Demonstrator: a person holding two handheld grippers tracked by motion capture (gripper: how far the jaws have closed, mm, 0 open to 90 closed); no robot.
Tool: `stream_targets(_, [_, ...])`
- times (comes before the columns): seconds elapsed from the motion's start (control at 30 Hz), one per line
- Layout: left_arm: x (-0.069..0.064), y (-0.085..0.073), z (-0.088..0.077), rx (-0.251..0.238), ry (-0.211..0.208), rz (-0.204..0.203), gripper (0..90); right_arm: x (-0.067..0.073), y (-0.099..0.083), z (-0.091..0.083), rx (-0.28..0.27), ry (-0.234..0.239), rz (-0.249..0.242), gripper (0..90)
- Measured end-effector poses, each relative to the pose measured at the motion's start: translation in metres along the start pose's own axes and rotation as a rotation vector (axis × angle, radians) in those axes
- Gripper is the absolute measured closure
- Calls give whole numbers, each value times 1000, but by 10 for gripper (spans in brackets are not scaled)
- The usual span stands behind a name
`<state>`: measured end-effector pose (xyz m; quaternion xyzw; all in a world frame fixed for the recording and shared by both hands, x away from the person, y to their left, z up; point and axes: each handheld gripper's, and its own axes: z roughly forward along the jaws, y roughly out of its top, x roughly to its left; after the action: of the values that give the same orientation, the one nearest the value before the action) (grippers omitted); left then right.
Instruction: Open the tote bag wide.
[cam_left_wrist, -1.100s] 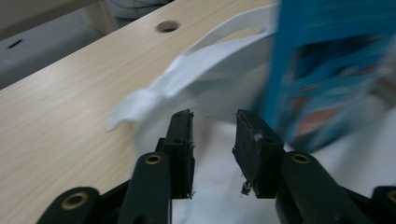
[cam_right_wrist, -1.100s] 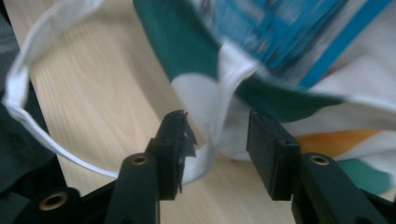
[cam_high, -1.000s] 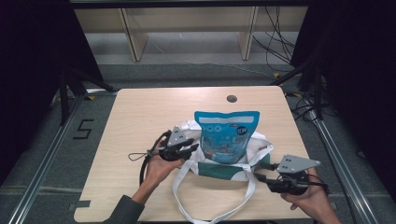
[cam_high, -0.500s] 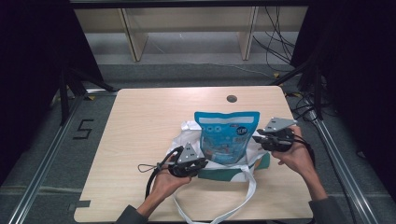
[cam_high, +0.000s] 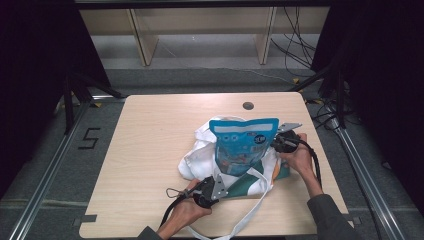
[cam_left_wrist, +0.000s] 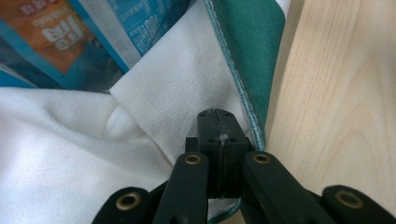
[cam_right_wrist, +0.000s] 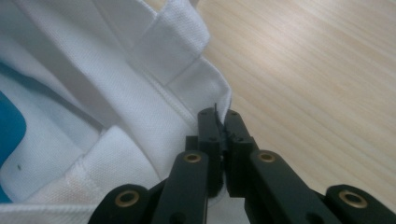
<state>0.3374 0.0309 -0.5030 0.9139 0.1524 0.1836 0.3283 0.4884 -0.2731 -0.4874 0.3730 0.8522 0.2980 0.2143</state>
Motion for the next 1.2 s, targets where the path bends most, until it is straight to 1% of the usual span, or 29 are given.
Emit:
stream_targets(0.07, [3,2,-4,-19,-9,-19,869,0,-1,-2,-10,-3,6,844])
stream_targets(0.1, [6,3,-9,-41,-12,-44,837,-2,0,-5,-12,-16,11,773])
stream_targets(0.13, [11,6,-15,-70,0,-49,796,-4,1,-11,-20,-34,35,695])
stream_targets(0.17, [16,8,-22,-103,18,-60,767,-6,2,-18,-39,-46,59,646])
stream_targets(0.2, [22,10,-30,-105,37,-46,753,-7,3,-27,-53,-41,65,595])
stream_targets(0.23, [32,13,-41,-131,78,-45,746,-8,4,-34,-90,-45,66,559])
stream_targets(0.27, [39,14,-49,-134,90,-50,739,-6,4,-49,-122,-42,77,543])
stream_targets(0.3, [54,15,-59,-164,133,-79,732,-4,4,-58,-138,-44,77,526])
stream_targets(0.33, [62,15,-63,-178,152,-87,720,1,4,-75,-173,-23,87,523])
stream_targets(0.37, [71,16,-66,-200,176,-143,718,4,3,-82,-181,-2,93,524])
stream_targets(0.4, [80,15,-67,-218,193,-176,718,9,3,-89,-206,12,74,525])
stream_targets(0.43, [88,16,-65,-238,212,-202,718,18,3,-96,-189,46,102,533])
stream_targets(0.47, [95,16,-61,-243,225,-215,719,22,4,-97,-202,66,55,541])
stream_targets(0.5, [101,17,-56,-246,233,-226,720,29,5,-97,-205,83,34,554])
stream_targets(0.57, [110,19,-44,-231,232,-235,732,41,6,-95,-158,104,11,593])
stream_targets(0.63, [116,21,-32,-227,222,-248,742,47,8,-89,-136,112,-25,655])
stream_targets(0.7, [123,24,-22,-231,219,-266,743,47,6,-84,-142,142,-30,727])
stream_targets(0.73, [127,25,-19,-230,223,-266,746,47,5,-84,-139,171,-36,772])
stream_targets(0.77, [131,26,-15,-219,225,-265,751,47,3,-85,-137,184,-40,806])
stream_targets(0.8, [135,27,-11,-210,225,-266,754,47,1,-86,-127,191,-71,838])
stream_targets(0.83, [142,27,-10,-175,220,-249,756,48,0,-88,-114,192,-109,854])
stream_targets(0.87, [148,28,-8,-163,225,-251,759,50,-3,-89,-90,196,-133,862])
stream_targets(0.93, [159,26,-4,-135,252,-264,770,54,-9,-88,-67,192,-152,868])
stream_targets(1.0, [169,20,7,-112,259,-295,787,55,-14,-87,-18,205,-153,876])
stream_targets(1.03, [172,16,14,-95,243,-321,790,56,-17,-83,-17,208,-159,878])
stream_targets(1.1, [174,6,30,-45,242,-352,795,58,-22,-75,-1,225,-159,888])
stream_targets(1.13, [174,2,36,-4,212,-360,793,59,-24,-71,16,236,-167,894])
stream_targets(1.17, [174,-1,42,2,196,-371,792,62,-27,-66,40,243,-169,900])
stream_targets(1.2, [174,-2,45,3,188,-398,791,66,-30,-61,67,238,-180,900])
